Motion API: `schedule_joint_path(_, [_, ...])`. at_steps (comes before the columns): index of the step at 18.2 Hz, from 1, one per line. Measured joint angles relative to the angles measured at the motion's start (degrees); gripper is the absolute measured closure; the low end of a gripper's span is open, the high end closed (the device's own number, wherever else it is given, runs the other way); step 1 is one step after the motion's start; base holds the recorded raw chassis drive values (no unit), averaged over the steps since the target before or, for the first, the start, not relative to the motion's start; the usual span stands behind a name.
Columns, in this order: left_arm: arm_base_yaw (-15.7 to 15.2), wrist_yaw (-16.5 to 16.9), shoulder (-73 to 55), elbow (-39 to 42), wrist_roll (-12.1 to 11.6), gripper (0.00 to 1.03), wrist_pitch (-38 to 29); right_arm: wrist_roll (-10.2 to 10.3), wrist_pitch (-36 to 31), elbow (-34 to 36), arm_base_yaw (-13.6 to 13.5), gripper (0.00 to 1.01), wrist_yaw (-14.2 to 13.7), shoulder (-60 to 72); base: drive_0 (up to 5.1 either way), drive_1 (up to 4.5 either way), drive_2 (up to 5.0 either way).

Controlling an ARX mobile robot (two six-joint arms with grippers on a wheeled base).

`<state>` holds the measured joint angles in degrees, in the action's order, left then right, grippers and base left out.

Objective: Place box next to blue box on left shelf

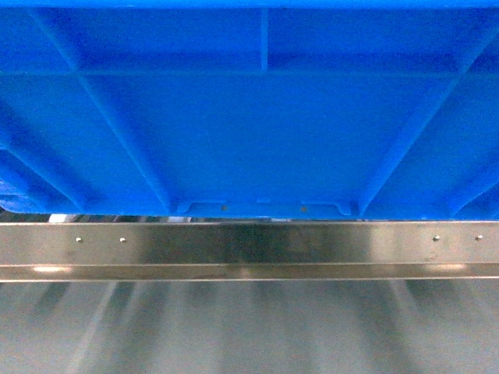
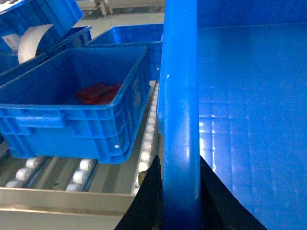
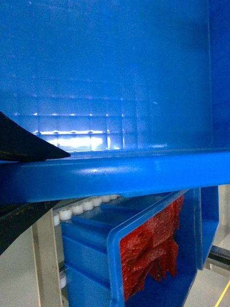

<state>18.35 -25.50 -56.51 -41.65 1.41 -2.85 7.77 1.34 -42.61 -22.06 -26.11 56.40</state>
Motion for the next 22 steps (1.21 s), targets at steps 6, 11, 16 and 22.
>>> schedule_joint_path(6, [0.0, 0.0, 0.0, 0.0, 0.0, 0.91, 0.0, 0.0, 0.0, 0.0, 0.0, 0.91, 0.0, 0.0, 0.0, 0.0, 0.0])
schedule_joint_path(11, [0.0, 0.0, 0.0, 0.0, 0.0, 0.91, 0.0, 0.0, 0.1, 0.0, 0.0, 0.91, 0.0, 0.0, 0.0, 0.0, 0.0])
schedule_joint_path(16, [0.0, 0.0, -0.3, 0.0, 0.0, 0.91, 0.1, 0.0, 0.2, 0.0, 0.0, 0.91, 0.0, 0.2, 0.0, 0.0, 0.0])
schedule_joint_path(22, [0.0, 0.0, -0.3, 0.0, 0.0, 0.91, 0.0, 0.0, 0.1, 0.0, 0.0, 0.91, 0.0, 0.2, 0.0, 0.0, 0.0])
